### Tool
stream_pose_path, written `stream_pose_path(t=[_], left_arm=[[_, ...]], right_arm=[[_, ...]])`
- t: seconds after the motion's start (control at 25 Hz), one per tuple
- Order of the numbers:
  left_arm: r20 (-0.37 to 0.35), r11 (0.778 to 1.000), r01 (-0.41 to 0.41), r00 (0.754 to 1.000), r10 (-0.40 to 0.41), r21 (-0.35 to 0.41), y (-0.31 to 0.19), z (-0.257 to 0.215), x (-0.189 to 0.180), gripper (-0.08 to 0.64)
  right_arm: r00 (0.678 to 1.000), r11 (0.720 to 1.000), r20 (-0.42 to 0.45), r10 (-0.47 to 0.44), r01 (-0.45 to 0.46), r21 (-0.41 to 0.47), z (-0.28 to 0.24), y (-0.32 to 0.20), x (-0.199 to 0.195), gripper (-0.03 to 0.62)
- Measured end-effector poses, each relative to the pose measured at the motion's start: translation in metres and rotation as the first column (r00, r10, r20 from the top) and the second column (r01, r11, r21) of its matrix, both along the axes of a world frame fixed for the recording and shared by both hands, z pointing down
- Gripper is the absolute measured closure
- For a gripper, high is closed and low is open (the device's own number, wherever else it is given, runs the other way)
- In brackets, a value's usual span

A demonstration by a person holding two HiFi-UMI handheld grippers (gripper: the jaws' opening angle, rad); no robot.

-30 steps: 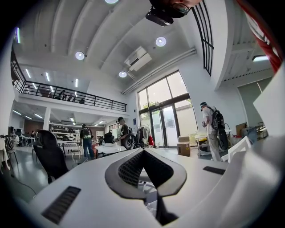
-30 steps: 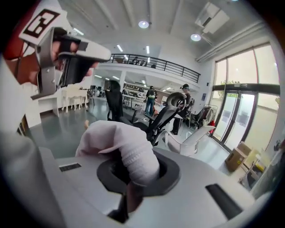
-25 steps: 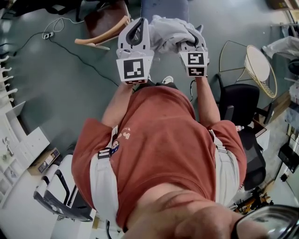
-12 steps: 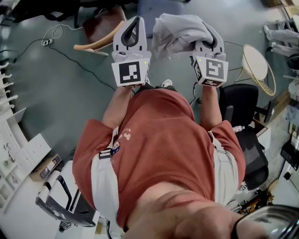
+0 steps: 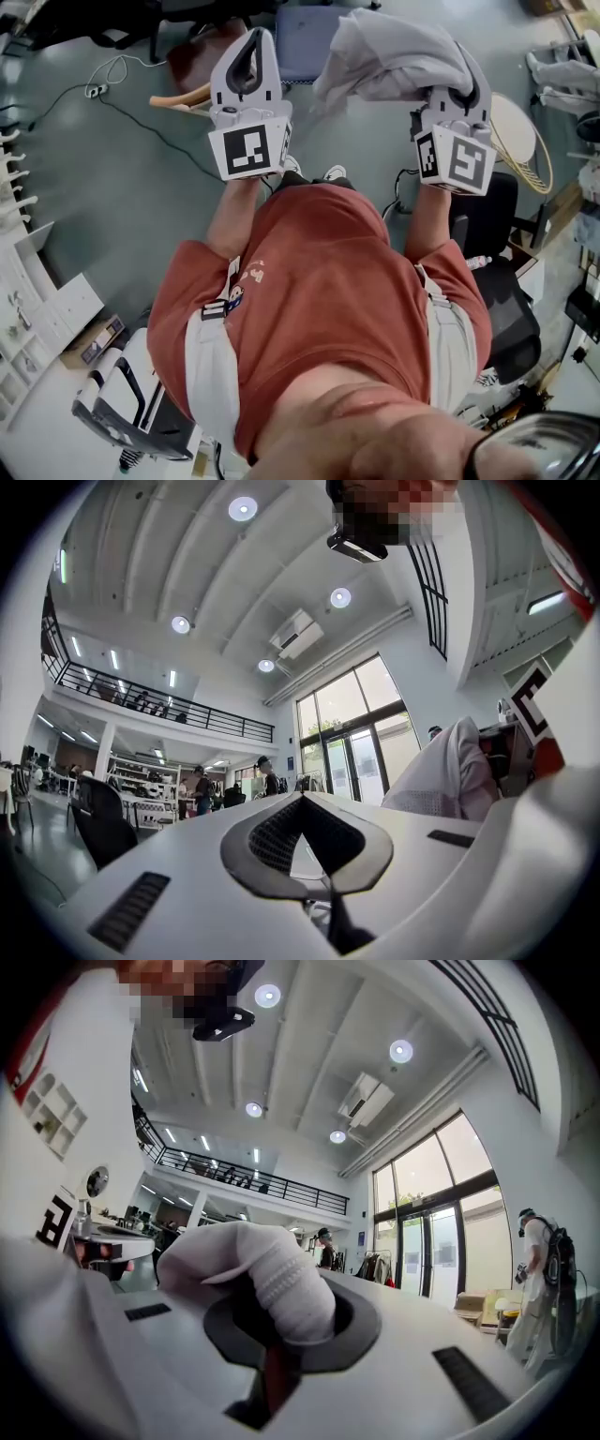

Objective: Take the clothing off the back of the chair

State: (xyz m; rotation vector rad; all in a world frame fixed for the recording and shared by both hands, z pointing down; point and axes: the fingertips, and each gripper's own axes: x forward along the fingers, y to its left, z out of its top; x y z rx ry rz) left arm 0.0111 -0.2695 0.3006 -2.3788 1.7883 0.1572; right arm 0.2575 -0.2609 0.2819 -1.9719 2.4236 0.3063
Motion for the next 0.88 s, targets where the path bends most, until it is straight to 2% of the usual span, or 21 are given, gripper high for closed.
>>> stream_pose_path(t=[0.2, 0.4, 0.56, 0.76, 0.88], left_arm=[[-0.003, 1.0, 0.002, 1.0, -0.002, 0.013, 0.001, -0.01, -0.003, 0.546], [0.036, 1.0, 0.005, 0.999, -0.004, -0.021, -0.002, -0.01, -0.005, 0.546], [0.017, 1.0, 0.017, 1.0, -0.017, 0.009, -0.003, -0.022, -0.008, 0.546], [0.007, 0.999, 0.034, 0.999, -0.034, 0.031, -0.003, -0.035, -0.013, 0.546], [0.055, 0.998, 0.032, 0.998, -0.034, 0.05, -0.002, -0.039, -0.013, 0.546]], right_arm=[[0.999, 0.997, -0.022, 0.044, -0.042, 0.067, -0.027, 0.007, 0.015, 0.557], [0.995, 0.989, 0.006, 0.099, -0.1, 0.106, -0.042, 0.01, 0.03, 0.557], [0.985, 0.972, 0.002, 0.172, -0.17, 0.159, -0.058, 0.019, 0.037, 0.557], [0.979, 0.96, -0.011, 0.203, -0.198, 0.196, -0.067, 0.023, 0.034, 0.557], [0.98, 0.962, 0.004, 0.201, -0.198, 0.19, -0.064, 0.02, 0.035, 0.557]])
